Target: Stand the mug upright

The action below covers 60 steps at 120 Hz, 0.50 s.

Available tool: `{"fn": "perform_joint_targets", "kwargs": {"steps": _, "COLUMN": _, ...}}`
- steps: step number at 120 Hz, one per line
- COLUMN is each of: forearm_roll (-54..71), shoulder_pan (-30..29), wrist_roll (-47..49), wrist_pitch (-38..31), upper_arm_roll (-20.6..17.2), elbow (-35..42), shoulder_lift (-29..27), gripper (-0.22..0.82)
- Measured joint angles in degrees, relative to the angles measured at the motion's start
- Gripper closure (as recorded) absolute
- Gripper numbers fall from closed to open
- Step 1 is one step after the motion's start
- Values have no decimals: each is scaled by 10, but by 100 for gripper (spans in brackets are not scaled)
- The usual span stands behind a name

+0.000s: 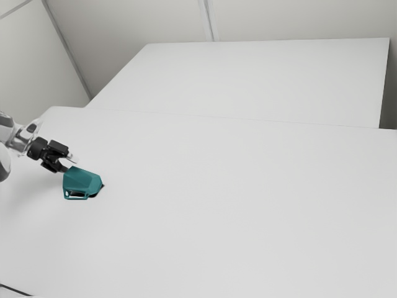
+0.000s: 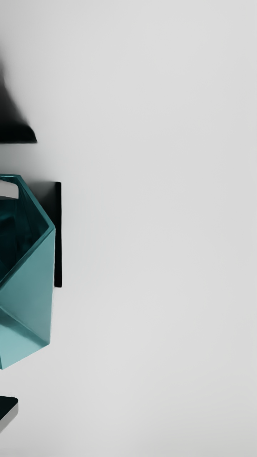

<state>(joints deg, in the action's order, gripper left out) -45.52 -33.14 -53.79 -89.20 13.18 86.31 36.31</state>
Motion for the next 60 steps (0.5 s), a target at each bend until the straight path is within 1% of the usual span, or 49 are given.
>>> {"fn": "perform_joint_targets", "kwargs": {"steps": 24, "forearm_roll": -30, "shoulder_pan": -11, "wrist_roll": -11, "wrist_pitch": 45, "upper_arm_roll": 0, "elbow": 22, "shoulder_lift": -4, "gripper": 0}}
{"fn": "perform_joint_targets", "kwargs": {"steps": 40, "forearm_roll": -41, "shoulder_pan": -13, "wrist_roll": -9, "wrist_pitch": 64, "upper_arm_roll": 0, "elbow": 37, "shoulder_lift": -6, "gripper": 1}}
{"fn": "perform_joint_targets", "kwargs": {"steps": 45, "forearm_roll": -43, "shoulder_pan": -13, "wrist_roll": -9, "wrist_pitch": 68, "upper_arm_roll": 0, "elbow": 37, "shoulder_lift": -6, "gripper": 9}}
{"fn": "perform_joint_targets", "kwargs": {"steps": 60, "forearm_roll": -45, "shoulder_pan": -17, "wrist_roll": -7, "wrist_pitch": 75, "upper_arm_roll": 0, "elbow": 36, "shoulder_lift": -10, "gripper": 42}}
